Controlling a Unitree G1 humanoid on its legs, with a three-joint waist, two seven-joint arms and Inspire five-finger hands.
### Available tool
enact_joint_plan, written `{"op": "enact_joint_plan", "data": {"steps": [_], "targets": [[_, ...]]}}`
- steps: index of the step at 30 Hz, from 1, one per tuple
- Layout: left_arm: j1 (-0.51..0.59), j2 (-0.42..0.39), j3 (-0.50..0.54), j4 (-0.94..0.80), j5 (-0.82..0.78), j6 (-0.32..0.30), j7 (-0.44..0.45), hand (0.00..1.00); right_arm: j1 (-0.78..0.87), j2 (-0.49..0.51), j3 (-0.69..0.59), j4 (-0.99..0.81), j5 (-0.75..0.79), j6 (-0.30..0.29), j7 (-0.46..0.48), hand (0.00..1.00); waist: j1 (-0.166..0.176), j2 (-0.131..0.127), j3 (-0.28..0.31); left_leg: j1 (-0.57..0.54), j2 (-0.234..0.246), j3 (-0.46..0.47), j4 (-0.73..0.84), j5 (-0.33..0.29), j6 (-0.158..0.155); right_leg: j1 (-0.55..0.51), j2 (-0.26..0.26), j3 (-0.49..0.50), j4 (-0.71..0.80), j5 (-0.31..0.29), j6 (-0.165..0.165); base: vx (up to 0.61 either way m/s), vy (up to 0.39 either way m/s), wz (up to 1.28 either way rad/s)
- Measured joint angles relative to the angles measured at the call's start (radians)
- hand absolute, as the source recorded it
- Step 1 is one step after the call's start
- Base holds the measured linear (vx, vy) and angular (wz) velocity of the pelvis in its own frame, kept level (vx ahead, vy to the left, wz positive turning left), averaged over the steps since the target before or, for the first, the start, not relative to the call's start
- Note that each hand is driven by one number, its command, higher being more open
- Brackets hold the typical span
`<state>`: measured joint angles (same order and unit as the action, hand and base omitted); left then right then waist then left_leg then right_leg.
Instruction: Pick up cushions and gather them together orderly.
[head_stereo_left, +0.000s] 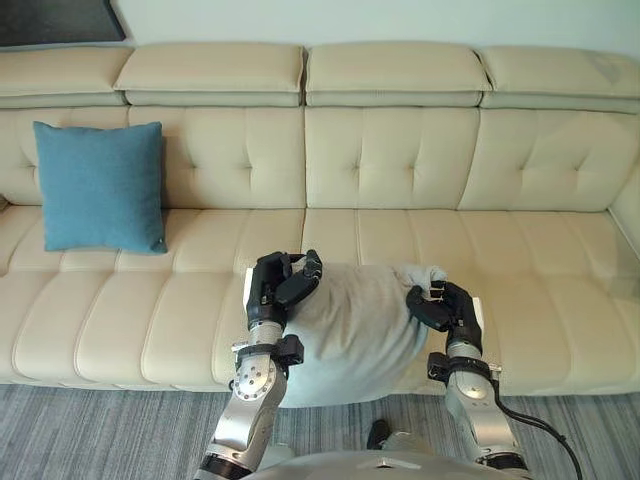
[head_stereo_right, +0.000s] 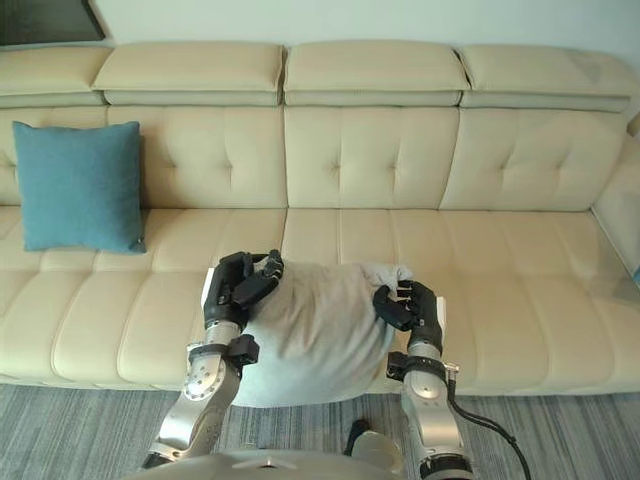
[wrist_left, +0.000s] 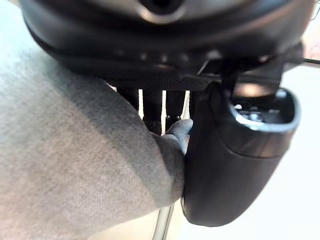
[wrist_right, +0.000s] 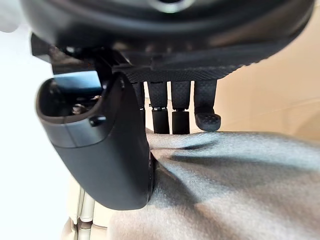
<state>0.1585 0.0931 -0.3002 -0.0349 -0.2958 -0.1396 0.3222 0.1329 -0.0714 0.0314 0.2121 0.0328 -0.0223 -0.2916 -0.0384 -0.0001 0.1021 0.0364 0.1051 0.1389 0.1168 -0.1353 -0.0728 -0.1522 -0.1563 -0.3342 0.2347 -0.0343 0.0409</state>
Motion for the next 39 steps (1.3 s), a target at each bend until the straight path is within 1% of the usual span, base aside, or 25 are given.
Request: {"op": "enact_joint_plan", "data": {"steps": [2,3,5,6,7,8,9,10,11,12,13,15,16,18,19,23,26,28,31,34,39], "targets": [[0.000,-0.005,0.000,0.004,0.000,0.000,-0.002,0.00,0.002,-0.003,0.000,0.000,0.000,0.000,0.001,0.00,0.001,0.010,-0.001,-0.022,0.027,-0.009,0.065,-0.024,-0.022,0.036,0.026,-0.025,-0.033,-0.003,-0.004,0.17,-0.083,0.28],[0.000,-0.005,0.000,0.007,-0.001,0.000,-0.005,0.00,0.004,-0.004,0.000,0.000,0.000,0.000,0.001,0.00,0.006,0.010,-0.001,-0.041,0.038,-0.008,0.122,-0.030,-0.031,0.061,0.036,-0.031,-0.054,-0.003,-0.004,0.19,-0.096,0.21],[-0.001,-0.009,0.000,0.021,-0.002,0.000,-0.006,0.00,0.010,-0.009,0.000,-0.003,0.001,0.000,0.002,0.00,0.010,0.011,-0.001,-0.065,0.040,-0.007,0.202,-0.030,-0.031,0.087,0.036,-0.026,-0.073,-0.003,-0.004,0.14,-0.058,0.09],[-0.001,-0.012,0.000,0.028,-0.003,0.001,-0.006,0.00,0.016,-0.010,0.000,-0.006,0.001,0.001,0.002,0.00,0.011,0.012,-0.001,-0.092,0.039,-0.009,0.275,-0.029,-0.030,0.106,0.032,-0.022,-0.091,-0.002,-0.005,0.09,0.006,-0.10],[0.000,-0.014,-0.003,0.036,-0.005,0.001,-0.007,0.00,0.021,-0.012,-0.003,-0.008,0.001,0.003,0.002,0.00,0.027,0.005,0.004,-0.113,0.038,-0.013,0.299,-0.071,-0.023,0.116,0.019,-0.008,-0.094,-0.002,-0.005,0.08,0.036,-0.22],[0.000,-0.014,-0.009,0.038,-0.006,0.001,-0.008,0.00,0.021,-0.012,-0.007,-0.008,0.001,0.003,0.000,0.00,0.032,0.011,0.001,-0.116,0.035,-0.016,0.267,-0.080,-0.016,0.117,0.017,0.006,-0.096,-0.002,-0.005,0.03,0.095,-0.34],[0.000,-0.016,-0.013,0.040,-0.006,0.002,-0.009,0.00,0.021,-0.013,-0.010,-0.009,0.002,0.003,-0.002,0.00,0.033,0.021,-0.003,-0.123,0.032,-0.038,0.207,-0.070,-0.005,0.117,0.018,0.014,-0.098,-0.001,-0.003,0.02,0.192,-0.41],[0.000,-0.020,-0.017,0.040,-0.006,0.002,-0.010,0.00,0.021,-0.019,-0.012,-0.011,0.002,0.003,-0.005,0.00,0.032,0.044,-0.010,-0.124,0.029,-0.078,0.112,0.012,-0.014,0.117,0.034,0.034,-0.102,0.005,0.010,0.01,0.169,-0.44],[0.001,-0.018,-0.019,0.044,-0.006,0.002,-0.010,0.00,0.022,-0.018,-0.012,-0.010,0.002,0.005,-0.005,0.00,0.035,0.041,-0.011,-0.117,0.027,-0.076,0.110,0.006,-0.021,0.119,0.034,0.047,-0.111,0.009,0.018,0.04,0.182,-0.43],[0.006,-0.007,-0.022,0.046,-0.005,0.002,-0.010,0.00,0.026,-0.008,-0.012,-0.016,0.002,0.005,-0.005,0.00,0.031,0.028,-0.019,-0.104,0.013,-0.062,0.088,0.013,-0.014,0.121,0.025,0.063,-0.134,0.024,0.036,0.06,0.168,-0.29],[0.007,0.003,-0.029,0.049,-0.006,0.003,-0.011,0.00,0.033,0.001,-0.016,-0.030,0.001,0.005,-0.005,0.00,0.024,0.018,-0.019,-0.089,-0.012,-0.047,0.057,0.026,-0.001,0.122,0.003,0.074,-0.150,0.034,0.050,0.07,0.200,-0.23],[0.022,0.003,-0.032,0.049,-0.006,0.010,-0.011,0.00,0.035,0.002,-0.017,-0.031,-0.001,0.005,-0.005,0.00,0.024,0.018,-0.020,-0.057,-0.037,-0.025,0.016,0.039,0.011,0.123,-0.020,0.096,-0.152,0.039,0.060,0.04,0.144,-0.26],[0.034,0.003,-0.036,0.049,-0.006,0.012,-0.013,0.00,0.036,0.005,-0.017,-0.032,-0.001,0.005,-0.005,0.00,0.023,0.022,-0.023,-0.036,-0.051,-0.011,-0.009,0.045,0.020,0.128,-0.031,0.111,-0.158,0.043,0.066,0.04,0.135,-0.24],[0.046,0.003,-0.038,0.049,-0.006,0.013,-0.019,0.00,0.037,0.006,-0.017,-0.033,-0.003,0.005,-0.005,0.00,0.023,0.023,-0.024,-0.017,-0.064,-0.008,-0.031,0.051,0.025,0.141,-0.040,0.113,-0.170,0.047,0.074,0.04,0.111,-0.08],[0.056,0.003,-0.038,0.049,-0.006,0.013,-0.025,0.00,0.041,0.008,-0.016,-0.044,-0.006,0.008,-0.005,0.00,0.021,0.023,-0.024,-0.011,-0.070,-0.008,-0.038,0.052,0.026,0.150,-0.043,0.113,-0.186,0.054,0.082,0.02,0.051,0.00],[0.070,0.004,-0.038,0.049,-0.005,0.015,-0.025,0.00,0.043,0.016,-0.010,-0.057,-0.023,0.011,-0.005,0.00,0.022,0.022,-0.027,-0.008,-0.072,-0.008,-0.045,0.052,0.026,0.158,-0.042,0.112,-0.204,0.061,0.085,0.01,0.000,0.00],[0.071,0.004,-0.038,0.045,0.002,0.018,-0.025,0.00,0.043,0.018,-0.008,-0.083,-0.053,0.013,-0.005,0.00,0.022,0.021,-0.034,-0.007,-0.075,-0.008,-0.052,0.052,0.026,0.172,-0.035,0.110,-0.240,0.079,0.083,0.03,-0.003,-0.01],[0.071,0.004,-0.038,0.041,0.014,0.019,-0.023,0.00,0.041,0.018,-0.002,-0.098,-0.073,0.013,-0.016,0.00,0.024,0.017,-0.050,-0.008,-0.074,-0.007,-0.058,0.052,0.026,0.176,-0.031,0.111,-0.259,0.087,0.082,0.04,-0.015,-0.04],[0.053,0.004,-0.038,0.018,0.034,0.021,0.006,0.00,-0.002,0.017,0.019,-0.115,-0.083,0.013,-0.052,0.00,0.021,0.002,-0.066,-0.007,-0.070,-0.006,-0.063,0.052,0.025,0.180,-0.024,0.111,-0.270,0.092,0.077,0.02,-0.015,-0.02],[-0.001,0.003,-0.036,0.017,0.042,0.021,0.042,0.00,-0.082,0.011,0.037,-0.117,-0.095,0.013,-0.081,0.00,0.021,-0.005,-0.071,-0.008,-0.068,-0.007,-0.063,0.053,0.024,0.181,-0.021,0.111,-0.277,0.097,0.074,0.00,0.000,0.00],[-0.149,0.003,-0.014,0.017,0.111,0.022,0.118,0.00,-0.228,0.011,0.052,-0.117,-0.117,0.012,-0.128,0.00,0.027,-0.006,-0.071,-0.029,-0.069,-0.008,-0.079,0.073,0.025,0.161,-0.019,0.109,-0.293,0.114,0.070,0.00,0.000,0.00]]}}
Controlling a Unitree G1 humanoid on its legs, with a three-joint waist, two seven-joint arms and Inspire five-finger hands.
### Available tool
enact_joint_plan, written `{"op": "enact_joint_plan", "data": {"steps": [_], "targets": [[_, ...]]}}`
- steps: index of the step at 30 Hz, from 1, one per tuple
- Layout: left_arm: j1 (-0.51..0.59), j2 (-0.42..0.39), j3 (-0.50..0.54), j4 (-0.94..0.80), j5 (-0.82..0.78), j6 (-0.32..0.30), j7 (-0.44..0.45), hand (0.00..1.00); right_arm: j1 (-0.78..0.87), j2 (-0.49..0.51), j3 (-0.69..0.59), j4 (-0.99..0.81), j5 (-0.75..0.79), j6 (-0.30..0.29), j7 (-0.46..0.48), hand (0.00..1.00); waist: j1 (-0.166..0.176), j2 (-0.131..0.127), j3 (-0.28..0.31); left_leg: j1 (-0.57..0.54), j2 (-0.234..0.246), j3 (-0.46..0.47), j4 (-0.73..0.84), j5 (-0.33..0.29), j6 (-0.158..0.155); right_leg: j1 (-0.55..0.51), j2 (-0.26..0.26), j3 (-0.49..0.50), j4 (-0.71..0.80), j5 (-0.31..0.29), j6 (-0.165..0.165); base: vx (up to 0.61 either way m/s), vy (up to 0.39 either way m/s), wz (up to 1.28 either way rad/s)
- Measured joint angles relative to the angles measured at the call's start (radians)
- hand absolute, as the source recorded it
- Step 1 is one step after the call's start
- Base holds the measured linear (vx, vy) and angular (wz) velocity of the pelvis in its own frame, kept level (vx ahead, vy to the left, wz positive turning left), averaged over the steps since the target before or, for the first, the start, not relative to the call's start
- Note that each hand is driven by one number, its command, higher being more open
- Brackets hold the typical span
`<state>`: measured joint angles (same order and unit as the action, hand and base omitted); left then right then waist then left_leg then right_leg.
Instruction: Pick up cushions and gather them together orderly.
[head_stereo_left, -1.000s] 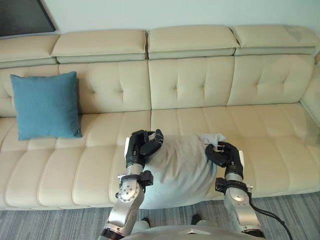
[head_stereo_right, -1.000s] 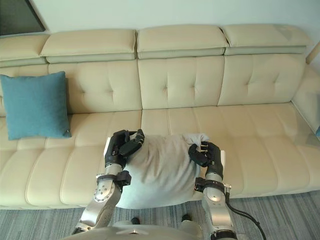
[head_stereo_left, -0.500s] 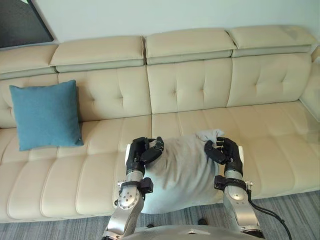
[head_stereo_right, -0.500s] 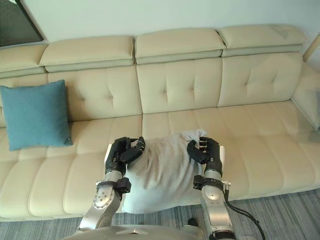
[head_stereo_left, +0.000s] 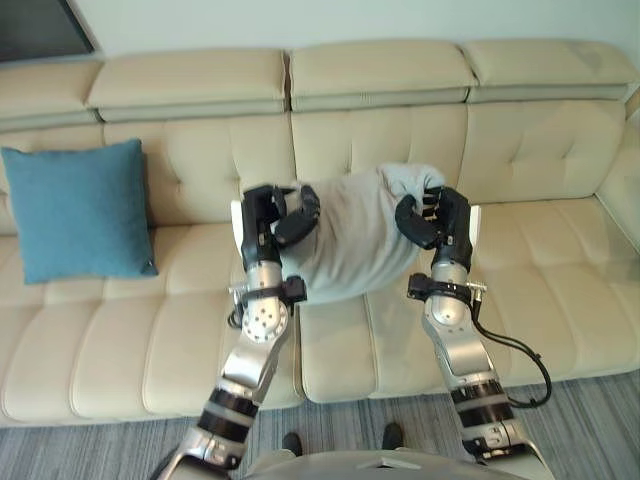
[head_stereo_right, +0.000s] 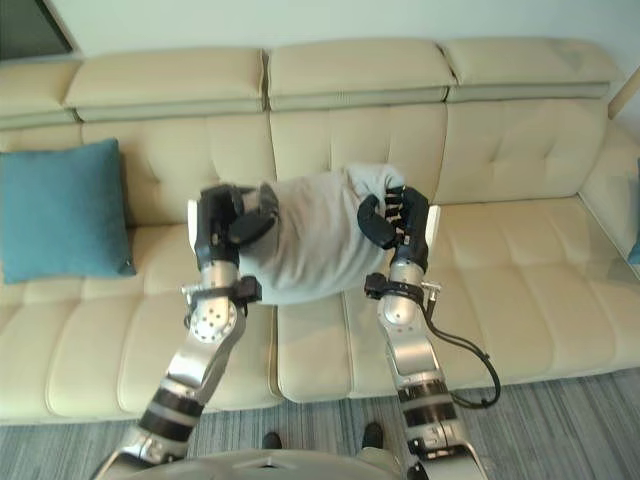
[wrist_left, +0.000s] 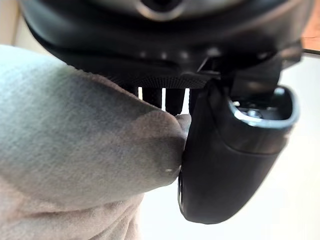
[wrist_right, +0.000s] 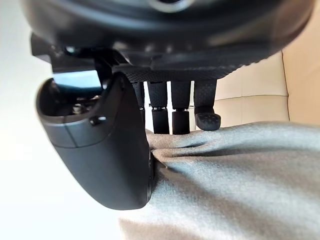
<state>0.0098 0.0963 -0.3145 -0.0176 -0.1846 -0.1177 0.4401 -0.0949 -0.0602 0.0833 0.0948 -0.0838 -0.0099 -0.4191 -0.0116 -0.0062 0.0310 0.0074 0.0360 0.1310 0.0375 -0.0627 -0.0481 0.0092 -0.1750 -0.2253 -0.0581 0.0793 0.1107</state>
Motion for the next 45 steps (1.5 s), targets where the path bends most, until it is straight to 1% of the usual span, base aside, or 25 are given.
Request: {"op": "enact_joint_plan", "data": {"steps": [3,5,7,9,12,13,14,15,16,17,18,19,20,22,23,24,25,26,30,32,36,39,40,42,45], "targets": [[-0.112,0.000,0.032,0.000,0.051,0.000,0.052,0.00,-0.070,0.001,0.018,0.001,0.000,-0.001,-0.033,0.00,0.002,-0.005,0.004,-0.034,0.003,-0.001,-0.006,0.013,-0.002,-0.036,0.004,-0.002,-0.001,0.011,-0.007,0.00,0.000,0.00],[-0.188,0.022,0.035,0.000,0.083,0.000,0.079,0.00,-0.121,0.005,0.019,0.016,0.001,-0.003,-0.054,0.00,0.005,-0.017,0.013,-0.067,0.005,-0.001,-0.007,0.024,-0.002,-0.064,0.006,0.000,-0.013,0.026,-0.013,-0.02,-0.009,0.00],[-0.297,0.077,0.038,0.003,0.120,0.001,0.112,0.00,-0.219,0.013,0.019,0.070,0.007,-0.005,-0.081,0.00,0.005,-0.040,0.057,-0.110,0.009,0.000,-0.005,0.041,-0.004,-0.101,0.012,0.003,-0.026,0.053,-0.026,-0.08,-0.025,-0.02],[-0.378,0.105,0.045,0.012,0.153,0.007,0.141,0.00,-0.294,0.020,0.019,0.117,0.011,-0.008,-0.104,0.00,0.005,-0.053,0.103,-0.142,0.012,0.000,-0.001,0.054,-0.005,-0.133,0.014,0.004,-0.026,0.068,-0.034,-0.10,-0.023,0.01],[-0.503,0.126,0.063,0.081,0.188,0.010,0.180,0.00,-0.403,0.022,0.019,0.189,0.048,-0.012,-0.124,0.00,0.011,-0.053,0.168,-0.198,0.015,-0.002,0.002,0.075,-0.003,-0.187,0.016,0.004,-0.026,0.096,-0.046,-0.09,-0.013,0.02],[-0.529,0.133,0.065,0.098,0.192,0.011,0.188,0.00,-0.426,0.022,0.019,0.207,0.048,-0.012,-0.130,0.00,0.012,-0.053,0.179,-0.209,0.016,-0.003,0.002,0.079,-0.003,-0.197,0.016,0.004,-0.026,0.102,-0.047,-0.13,-0.013,0.05],[-0.599,0.155,0.070,0.146,0.194,0.013,0.203,0.00,-0.484,0.023,0.019,0.250,0.052,-0.012,-0.137,0.00,0.013,-0.053,0.197,-0.252,0.018,-0.006,0.002,0.092,-0.002,-0.239,0.017,0.004,-0.026,0.115,-0.052,-0.12,-0.008,0.04],[-0.643,0.170,0.078,0.176,0.194,0.014,0.213,0.00,-0.522,0.023,0.019,0.270,0.060,-0.013,-0.144,0.00,0.013,-0.053,0.217,-0.271,0.018,-0.006,0.002,0.101,-0.003,-0.259,0.017,0.004,-0.026,0.124,-0.053,-0.10,-0.005,0.03],[-0.663,0.176,0.085,0.189,0.194,0.015,0.215,0.00,-0.542,0.024,0.019,0.279,0.069,-0.013,-0.147,0.00,0.013,-0.053,0.229,-0.277,0.018,-0.006,0.002,0.104,-0.003,-0.265,0.017,0.004,-0.026,0.126,-0.053,-0.06,0.006,0.01],[-0.717,0.193,0.103,0.233,0.194,0.018,0.226,0.00,-0.593,0.023,0.017,0.297,0.086,-0.017,-0.156,0.00,0.013,-0.053,0.256,-0.299,0.019,-0.006,0.002,0.111,-0.003,-0.287,0.017,0.004,-0.026,0.133,-0.053,-0.05,0.010,0.03],[-0.756,0.201,0.110,0.260,0.194,0.019,0.236,0.00,-0.625,0.022,0.016,0.304,0.086,-0.026,-0.160,1.00,0.013,-0.053,0.272,-0.315,0.019,-0.007,0.002,0.117,-0.002,-0.302,0.017,0.004,-0.026,0.137,-0.055,-0.06,0.017,0.04],[-0.778,0.207,0.113,0.274,0.195,0.019,0.243,0.00,-0.645,0.022,0.016,0.313,0.087,-0.038,-0.162,1.00,0.013,-0.053,0.277,-0.327,0.019,-0.008,0.003,0.120,-0.003,-0.314,0.018,0.003,-0.026,0.141,-0.055,-0.05,0.021,0.01],[-0.834,0.220,0.129,0.304,0.197,0.019,0.259,1.00,-0.699,0.023,0.016,0.328,0.088,-0.055,-0.166,1.00,0.013,-0.053,0.294,-0.354,0.019,-0.008,0.004,0.127,-0.004,-0.342,0.022,0.004,-0.026,0.155,-0.060,-0.06,0.028,0.01],[-0.895,0.234,0.143,0.337,0.200,0.019,0.275,1.00,-0.752,0.022,0.011,0.343,0.089,-0.071,-0.173,1.00,0.013,-0.054,0.319,-0.373,0.019,-0.010,0.004,0.135,-0.004,-0.358,0.021,0.004,-0.026,0.159,-0.061,-0.04,0.032,0.03],[-0.947,0.252,0.145,0.378,0.218,0.019,0.289,1.00,-0.801,0.021,-0.005,0.366,0.090,-0.090,-0.176,1.00,0.013,-0.054,0.334,-0.391,0.019,-0.012,0.004,0.140,-0.004,-0.376,0.022,0.003,-0.026,0.165,-0.063,-0.03,0.035,0.04],[-0.977,0.262,0.146,0.407,0.227,0.019,0.293,1.00,-0.829,0.020,-0.013,0.380,0.090,-0.095,-0.179,1.00,0.012,-0.055,0.335,-0.406,0.019,-0.013,0.004,0.144,-0.004,-0.391,0.023,0.002,-0.026,0.169,-0.065,-0.03,0.038,0.04],[-0.992,0.267,0.147,0.420,0.227,0.020,0.294,1.00,-0.844,0.020,-0.019,0.389,0.090,-0.099,-0.179,1.00,0.011,-0.055,0.339,-0.412,0.019,-0.014,0.004,0.146,-0.003,-0.396,0.023,0.001,-0.026,0.171,-0.065,0.00,0.036,0.05],[-1.018,0.273,0.155,0.440,0.228,0.021,0.293,1.00,-0.876,0.015,-0.026,0.408,0.091,-0.104,-0.182,1.00,0.011,-0.055,0.356,-0.412,0.018,-0.017,0.004,0.148,-0.003,-0.395,0.022,0.001,-0.026,0.175,-0.064,0.01,0.039,0.04],[-1.042,0.274,0.185,0.477,0.237,0.020,0.292,1.00,-0.898,-0.004,-0.038,0.417,0.092,-0.110,-0.181,1.00,0.007,-0.058,0.368,-0.423,0.017,-0.031,0.003,0.150,-0.002,-0.399,0.022,-0.012,-0.026,0.176,-0.064,0.03,0.070,0.10],[-1.086,0.294,0.194,0.541,0.235,0.022,0.272,1.00,-0.950,-0.021,-0.065,0.465,0.110,-0.112,-0.179,1.00,0.007,-0.065,0.376,-0.430,0.017,-0.039,0.001,0.156,-0.003,-0.404,0.022,-0.017,-0.026,0.176,-0.064,0.04,0.062,0.10],[-1.100,0.339,0.242,0.568,0.221,0.022,0.245,1.00,-1.016,-0.067,-0.098,0.493,0.147,-0.112,-0.174,1.00,0.007,-0.066,0.390,-0.430,0.016,-0.039,-0.001,0.158,-0.003,-0.404,0.022,-0.018,-0.026,0.181,-0.064,0.04,0.069,0.00],[-1.101,0.367,0.288,0.572,0.180,0.022,0.227,1.00,-1.032,-0.140,-0.147,0.497,0.237,-0.115,-0.168,1.00,0.007,-0.066,0.390,-0.424,0.017,-0.045,-0.001,0.158,-0.003,-0.394,0.022,-0.021,-0.026,0.185,-0.062,0.06,0.078,0.05],[-1.101,0.369,0.295,0.573,0.171,0.022,0.227,1.00,-1.033,-0.148,-0.155,0.502,0.248,-0.117,-0.168,1.00,0.007,-0.066,0.390,-0.421,0.017,-0.047,-0.001,0.158,-0.003,-0.391,0.022,-0.022,-0.026,0.186,-0.062,0.08,0.096,0.05],[-1.101,0.372,0.326,0.574,0.124,0.022,0.225,1.00,-1.033,-0.173,-0.181,0.524,0.303,-0.122,-0.158,1.00,0.008,-0.066,0.390,-0.409,0.017,-0.050,-0.001,0.158,-0.003,-0.379,0.023,-0.022,-0.026,0.187,-0.061,0.06,0.070,0.03],[-1.101,0.386,0.382,0.575,0.031,0.018,0.214,1.00,-1.033,-0.198,-0.184,0.548,0.393,-0.123,-0.142,1.00,0.009,-0.066,0.390,-0.400,0.019,-0.050,-0.003,0.158,-0.003,-0.370,0.024,-0.022,-0.026,0.189,-0.062,0.06,0.075,-0.02]]}}
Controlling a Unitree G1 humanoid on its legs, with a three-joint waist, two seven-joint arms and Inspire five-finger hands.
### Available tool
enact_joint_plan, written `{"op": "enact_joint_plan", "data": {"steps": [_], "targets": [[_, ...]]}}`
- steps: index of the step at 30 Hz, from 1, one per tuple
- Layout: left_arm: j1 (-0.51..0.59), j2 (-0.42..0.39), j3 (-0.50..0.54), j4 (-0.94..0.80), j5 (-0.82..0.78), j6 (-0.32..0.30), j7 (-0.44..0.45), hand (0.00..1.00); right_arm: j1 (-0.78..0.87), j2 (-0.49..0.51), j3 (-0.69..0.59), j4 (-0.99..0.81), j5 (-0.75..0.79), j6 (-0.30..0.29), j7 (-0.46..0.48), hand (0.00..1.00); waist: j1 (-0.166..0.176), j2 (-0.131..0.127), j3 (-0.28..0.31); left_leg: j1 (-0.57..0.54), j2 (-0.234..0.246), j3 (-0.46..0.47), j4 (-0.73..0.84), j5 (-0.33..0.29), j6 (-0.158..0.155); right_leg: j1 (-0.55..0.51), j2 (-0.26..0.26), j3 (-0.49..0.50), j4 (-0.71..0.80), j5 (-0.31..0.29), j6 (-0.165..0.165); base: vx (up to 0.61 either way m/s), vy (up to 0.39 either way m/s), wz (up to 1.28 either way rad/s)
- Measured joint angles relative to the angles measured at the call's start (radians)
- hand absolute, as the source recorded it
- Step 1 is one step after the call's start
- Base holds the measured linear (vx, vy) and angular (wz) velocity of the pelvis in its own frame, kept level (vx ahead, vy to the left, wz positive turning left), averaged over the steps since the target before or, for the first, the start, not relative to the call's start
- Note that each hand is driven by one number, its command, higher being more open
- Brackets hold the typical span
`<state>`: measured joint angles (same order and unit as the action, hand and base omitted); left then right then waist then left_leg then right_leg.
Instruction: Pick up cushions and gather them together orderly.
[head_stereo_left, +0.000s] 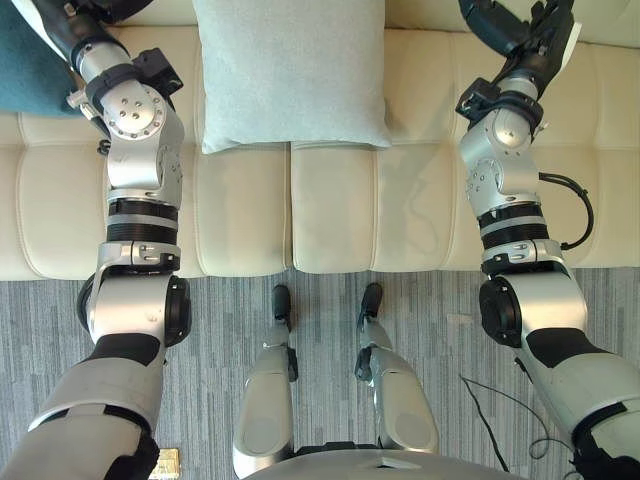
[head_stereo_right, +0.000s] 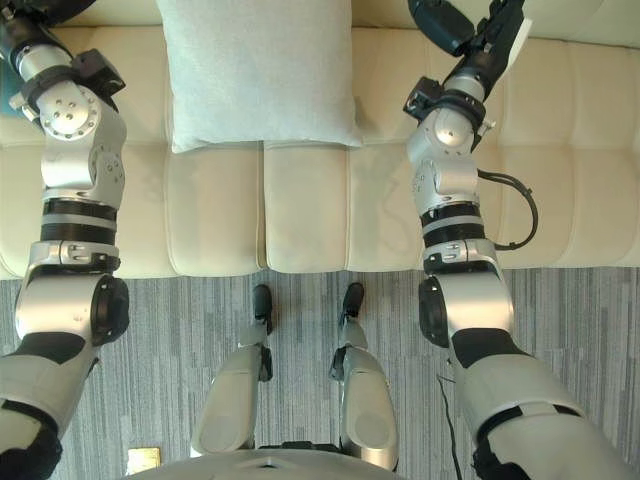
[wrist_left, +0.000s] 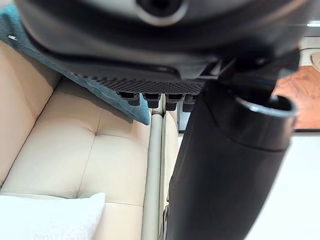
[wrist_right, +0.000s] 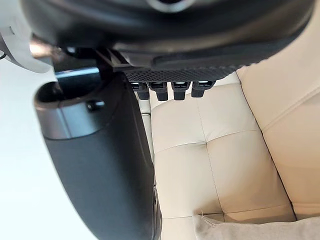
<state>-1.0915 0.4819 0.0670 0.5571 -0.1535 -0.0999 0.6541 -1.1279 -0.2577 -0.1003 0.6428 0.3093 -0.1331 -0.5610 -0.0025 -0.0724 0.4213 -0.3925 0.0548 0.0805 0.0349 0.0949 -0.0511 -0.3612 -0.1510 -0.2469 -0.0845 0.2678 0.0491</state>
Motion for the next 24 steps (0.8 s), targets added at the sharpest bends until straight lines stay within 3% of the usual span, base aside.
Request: {"op": "enact_joint_plan", "data": {"steps": [4,7,10,12,16,17,19,24], "targets": [[0.014,0.004,0.039,0.001,-0.131,-0.021,-0.041,1.00,0.009,-0.019,-0.002,0.052,0.049,0.003,0.036,1.00,0.005,0.000,0.000,0.017,0.002,-0.002,0.000,0.000,0.000,0.017,0.002,0.000,0.000,0.000,0.000,0.04,0.056,0.00],[0.120,0.005,0.068,-0.049,-0.187,-0.060,-0.084,1.00,0.097,-0.020,-0.005,0.006,0.049,0.002,0.072,1.00,0.005,0.000,0.000,0.049,0.006,0.000,-0.002,0.000,-0.001,0.046,0.002,0.003,0.000,0.000,0.000,0.05,0.061,-0.04],[0.397,-0.028,0.101,-0.193,-0.199,-0.091,-0.148,1.00,0.364,-0.018,-0.008,-0.164,0.046,-0.002,0.129,1.00,0.006,0.000,-0.004,0.085,0.008,0.003,-0.018,0.000,-0.001,0.072,0.004,0.007,-0.001,-0.001,0.001,0.07,0.063,-0.04],[0.591,-0.116,0.115,-0.223,-0.188,-0.087,-0.202,1.00,0.574,0.015,-0.043,-0.205,0.033,0.001,0.186,1.00,0.012,0.001,-0.005,0.115,0.008,0.007,-0.032,-0.001,-0.002,0.095,0.004,0.008,-0.001,-0.004,0.004,0.07,0.076,-0.03],[0.849,-0.259,0.100,-0.216,-0.158,-0.040,-0.285,1.00,0.855,0.104,-0.084,-0.211,-0.019,0.032,0.256,1.00,0.012,0.000,-0.009,0.148,0.000,0.011,-0.037,-0.008,-0.004,0.131,-0.005,0.008,0.000,-0.038,0.019,0.03,0.058,0.02],[0.931,-0.298,0.091,-0.203,-0.141,-0.028,-0.317,1.00,0.944,0.140,-0.099,-0.211,-0.051,0.048,0.282,1.00,0.012,-0.005,-0.022,0.159,-0.008,0.013,-0.037,-0.010,-0.006,0.143,-0.012,0.007,0.000,-0.071,0.025,0.00,0.000,0.00],[1.068,-0.340,0.069,-0.126,-0.108,-0.015,-0.382,1.00,1.084,0.189,-0.116,-0.207,-0.115,0.070,0.322,1.00,0.001,0.017,-0.069,0.177,0.002,0.013,-0.039,-0.014,-0.011,0.159,0.001,0.004,0.000,-0.076,0.024,0.03,0.000,-0.05],[1.211,-0.361,0.062,0.092,-0.041,0.002,-0.491,1.00,1.239,0.195,-0.116,-0.078,-0.214,0.075,0.372,1.00,-0.004,0.030,-0.198,0.251,0.034,0.024,-0.069,-0.025,-0.029,0.211,0.034,0.010,-0.001,-0.108,0.016,0.01,-0.012,-0.11]]}}
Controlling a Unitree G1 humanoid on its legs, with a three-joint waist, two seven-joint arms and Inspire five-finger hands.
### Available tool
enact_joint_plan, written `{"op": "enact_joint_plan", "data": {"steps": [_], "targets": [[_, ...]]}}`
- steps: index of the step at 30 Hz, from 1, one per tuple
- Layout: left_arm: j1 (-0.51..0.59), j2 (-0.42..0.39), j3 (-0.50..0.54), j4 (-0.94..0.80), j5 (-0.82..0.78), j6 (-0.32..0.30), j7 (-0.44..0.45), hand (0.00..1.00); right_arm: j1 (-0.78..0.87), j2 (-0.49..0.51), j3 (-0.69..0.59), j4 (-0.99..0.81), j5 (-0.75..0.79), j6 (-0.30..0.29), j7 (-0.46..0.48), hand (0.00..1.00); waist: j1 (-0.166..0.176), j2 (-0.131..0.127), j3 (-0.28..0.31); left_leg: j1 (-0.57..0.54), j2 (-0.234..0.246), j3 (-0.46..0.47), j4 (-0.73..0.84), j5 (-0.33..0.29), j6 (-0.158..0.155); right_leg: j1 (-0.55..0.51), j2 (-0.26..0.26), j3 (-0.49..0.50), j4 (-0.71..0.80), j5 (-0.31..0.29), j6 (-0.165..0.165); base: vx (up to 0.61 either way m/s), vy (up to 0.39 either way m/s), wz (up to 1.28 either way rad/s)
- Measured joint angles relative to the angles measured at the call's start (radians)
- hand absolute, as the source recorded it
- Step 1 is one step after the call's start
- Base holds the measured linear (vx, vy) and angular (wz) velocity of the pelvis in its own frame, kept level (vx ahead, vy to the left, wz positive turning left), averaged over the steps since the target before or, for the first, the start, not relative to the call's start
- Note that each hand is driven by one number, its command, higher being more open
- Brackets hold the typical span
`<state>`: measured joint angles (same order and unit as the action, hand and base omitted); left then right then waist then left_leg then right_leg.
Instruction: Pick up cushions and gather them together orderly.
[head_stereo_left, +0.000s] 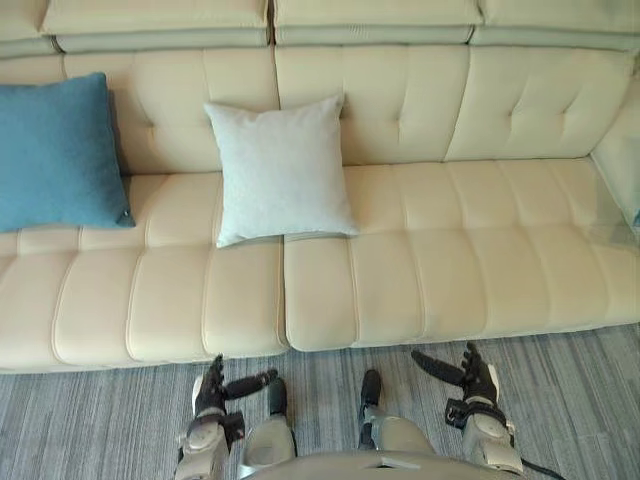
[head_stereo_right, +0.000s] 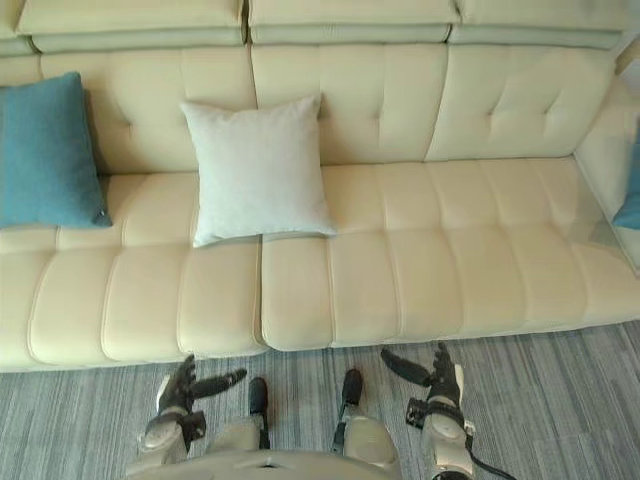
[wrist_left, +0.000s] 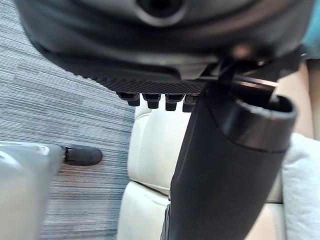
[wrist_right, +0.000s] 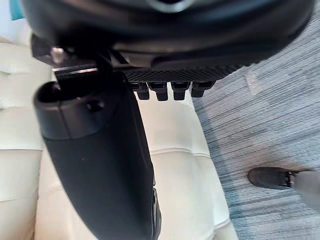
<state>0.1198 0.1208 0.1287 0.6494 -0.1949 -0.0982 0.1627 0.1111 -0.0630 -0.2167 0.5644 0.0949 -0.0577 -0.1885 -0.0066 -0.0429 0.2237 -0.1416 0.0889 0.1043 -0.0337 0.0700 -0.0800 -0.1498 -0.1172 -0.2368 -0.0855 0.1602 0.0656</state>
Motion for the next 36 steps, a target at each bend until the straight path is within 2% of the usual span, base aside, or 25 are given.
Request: {"op": "enact_joint_plan", "data": {"steps": [5,12,16,18,19,20,21,22,23,24,25,26,27,28,30,33,35,36], "targets": [[0.041,-0.005,0.001,0.151,0.066,0.017,-0.040,1.00,0.013,0.007,0.000,0.168,-0.036,0.000,0.022,1.00,0.000,0.001,-0.050,0.065,0.012,0.032,-0.034,0.001,-0.002,0.032,0.013,0.027,-0.003,-0.004,-0.004,-0.02,0.026,-0.18],[0.060,-0.007,0.005,0.206,0.129,0.024,-0.025,1.00,0.020,0.015,0.000,0.292,-0.037,0.005,0.032,1.00,0.000,-0.003,-0.081,0.146,0.009,0.106,-0.052,-0.015,-0.011,0.062,0.016,0.099,-0.003,-0.004,0.001,0.00,0.055,-0.29],[0.045,-0.005,0.000,0.210,0.131,0.023,-0.019,1.00,0.008,0.015,0.001,0.311,-0.048,0.006,0.031,1.00,0.000,-0.013,-0.082,0.156,0.009,0.142,-0.035,-0.033,-0.015,0.052,0.016,0.136,0.009,0.002,0.011,0.02,0.041,-0.34],[0.023,-0.003,-0.001,0.210,0.144,0.024,-0.017,1.00,-0.005,0.015,0.009,0.323,-0.057,0.008,0.028,1.00,-0.002,-0.022,-0.078,0.115,0.017,0.159,0.044,-0.060,-0.001,0.003,0.013,0.132,0.083,0.002,0.018,-0.02,0.040,-0.25],[0.007,-0.003,-0.001,0.208,0.151,0.025,-0.015,1.00,-0.015,0.008,0.038,0.325,-0.058,0.008,0.024,1.00,0.000,-0.024,-0.077,0.080,0.025,0.166,0.098,-0.077,0.020,-0.023,0.016,0.132,0.096,0.035,0.066,-0.09,0.045,-0.30],[0.002,-0.005,0.001,0.201,0.151,0.024,-0.015,1.00,-0.023,0.004,0.051,0.325,-0.059,0.008,0.024,1.00,0.005,-0.014,-0.078,0.058,0.051,0.170,0.113,-0.080,0.043,-0.018,0.023,0.128,0.076,0.053,0.106,-0.14,0.021,-0.31],[-0.006,-0.007,0.003,0.189,0.152,0.020,-0.013,1.00,-0.042,0.007,0.059,0.325,-0.059,0.010,0.024,1.00,0.000,0.000,-0.064,0.055,0.072,0.170,0.122,-0.087,0.030,-0.053,0.019,0.077,0.253,-0.060,0.050,-0.13,0.009,-0.04],[-0.012,-0.001,0.002,0.177,0.151,0.021,-0.012,1.00,-0.040,0.019,0.060,0.329,-0.059,0.012,0.024,1.00,0.001,-0.001,-0.062,0.058,0.072,0.158,0.123,-0.080,0.020,-0.091,-0.011,0.017,0.519,-0.209,0.023,-0.06,-0.028,0.21],[-0.006,0.007,0.002,0.163,0.151,0.020,-0.009,1.00,-0.036,0.031,0.063,0.343,-0.059,0.013,0.024,1.00,0.006,-0.011,-0.067,0.072,0.072,0.147,0.123,-0.071,0.018,-0.072,-0.029,-0.007,0.655,-0.273,0.050,0.00,-0.047,0.34],[0.002,0.012,0.005,0.153,0.151,0.020,-0.004,1.00,-0.037,0.039,0.073,0.354,-0.063,0.013,0.025,1.00,0.015,-0.025,-0.076,0.070,0.072,0.145,0.128,-0.068,0.015,-0.033,-0.035,-0.018,0.687,-0.306,0.066,-0.03,-0.178,0.16],[0.005,0.016,0.011,0.142,0.151,0.020,0.008,1.00,-0.048,0.043,0.094,0.353,-0.068,0.011,0.024,1.00,0.034,-0.044,-0.083,0.048,0.067,0.148,0.145,-0.062,0.008,0.002,-0.028,-0.011,0.608,-0.337,0.070,-0.07,-0.194,-0.04],[0.000,0.013,0.014,0.136,0.150,0.020,0.013,1.00,-0.064,0.041,0.100,0.352,-0.071,0.011,0.024,1.00,0.044,-0.053,-0.085,0.027,0.069,0.152,0.152,-0.054,0.004,0.018,-0.010,-0.013,0.525,-0.348,0.053,-0.11,-0.205,-0.23],[-0.009,0.008,0.014,0.136,0.149,0.021,0.016,1.00,-0.092,0.036,0.101,0.350,-0.074,0.009,0.021,1.00,0.060,-0.041,-0.081,-0.002,0.078,0.156,0.151,-0.041,-0.007,0.042,0.019,-0.011,0.418,-0.345,0.042,-0.14,-0.146,-0.18],[-0.017,-0.006,0.011,0.137,0.148,0.022,0.019,1.00,-0.128,0.030,0.101,0.350,-0.074,0.007,0.012,1.00,0.065,-0.024,-0.068,-0.038,0.088,0.149,0.151,-0.021,-0.009,0.074,0.052,-0.012,0.287,-0.315,-0.022,-0.15,-0.131,-0.06],[-0.025,-0.042,-0.006,0.140,0.148,0.026,0.016,1.00,-0.152,0.016,0.101,0.350,-0.074,0.007,0.001,1.00,0.065,0.015,-0.033,-0.051,0.110,0.121,0.138,0.011,-0.015,0.123,0.097,-0.039,0.166,-0.240,-0.048,-0.19,-0.083,0.25],[-0.017,-0.052,-0.038,0.140,0.149,0.029,0.015,1.00,-0.139,0.020,0.101,0.348,-0.074,0.007,-0.012,1.00,0.069,0.018,-0.027,-0.045,0.122,0.095,0.097,0.063,-0.028,0.134,0.116,-0.077,0.155,-0.226,-0.060,-0.15,-0.040,0.33],[-0.010,-0.051,-0.057,0.140,0.152,0.034,0.016,1.00,-0.135,0.021,0.094,0.346,-0.073,0.008,-0.020,1.00,0.072,0.014,-0.026,-0.044,0.116,0.086,0.034,0.124,-0.038,0.111,0.114,-0.104,0.166,-0.222,-0.077,-0.17,-0.009,0.30],[-0.024,-0.051,-0.068,0.139,0.163,0.037,0.014,1.00,-0.135,0.023,0.078,0.343,-0.073,0.008,-0.021,1.00,0.072,0.012,-0.020,-0.063,0.121,0.077,0.076,0.091,-0.024,0.099,0.107,-0.117,0.176,-0.220,-0.083,-0.13,0.021,0.28]]}}
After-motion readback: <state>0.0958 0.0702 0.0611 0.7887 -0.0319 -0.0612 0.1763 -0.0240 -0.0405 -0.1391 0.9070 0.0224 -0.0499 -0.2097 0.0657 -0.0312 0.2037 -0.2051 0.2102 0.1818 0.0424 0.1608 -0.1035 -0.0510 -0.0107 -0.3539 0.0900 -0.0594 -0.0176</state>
